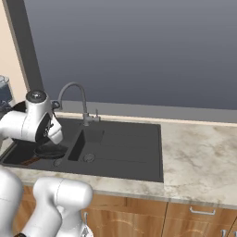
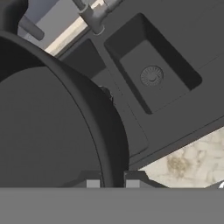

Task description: Move the pot and pan from the stove into the sink.

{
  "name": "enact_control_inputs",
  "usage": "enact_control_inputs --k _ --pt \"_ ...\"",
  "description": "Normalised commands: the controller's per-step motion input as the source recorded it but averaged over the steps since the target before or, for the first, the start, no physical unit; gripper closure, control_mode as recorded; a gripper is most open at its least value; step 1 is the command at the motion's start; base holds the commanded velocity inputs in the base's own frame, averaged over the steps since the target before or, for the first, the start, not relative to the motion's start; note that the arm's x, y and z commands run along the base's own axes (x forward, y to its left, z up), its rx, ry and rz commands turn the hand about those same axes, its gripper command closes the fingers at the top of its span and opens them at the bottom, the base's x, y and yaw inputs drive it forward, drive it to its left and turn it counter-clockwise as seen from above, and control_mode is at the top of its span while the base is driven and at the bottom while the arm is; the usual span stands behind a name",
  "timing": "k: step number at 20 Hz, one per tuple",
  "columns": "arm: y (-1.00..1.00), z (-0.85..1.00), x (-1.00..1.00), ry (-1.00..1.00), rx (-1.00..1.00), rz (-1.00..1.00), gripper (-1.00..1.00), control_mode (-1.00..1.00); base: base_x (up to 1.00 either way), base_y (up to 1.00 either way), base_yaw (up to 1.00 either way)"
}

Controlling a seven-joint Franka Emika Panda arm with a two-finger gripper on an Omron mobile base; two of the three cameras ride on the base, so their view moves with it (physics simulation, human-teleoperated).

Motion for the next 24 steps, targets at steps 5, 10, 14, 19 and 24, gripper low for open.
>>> enact_control_inputs --k 5,10,14,19,24 --pt "0.36 -0.50 0.31 0.03 0.00 -0.01 1.00 -1.00 0.00 0.00 0.00" --pt "0.07 -0.33 0.42 0.00 0.00 -0.05 1.00 -1.00 0.00 0.00 0.00" --pt "0.07 -0.22 0.26 0.00 0.00 -0.07 1.00 -1.00 0.00 0.00 0.00" --pt "0.00 -0.03 0.00 0.00 0.00 0.00 1.00 -1.00 0.00 0.00 0.00" --pt "0.00 -0.32 -0.03 0.00 -0.03 0.00 1.00 -1.00 0.00 0.00 0.00"
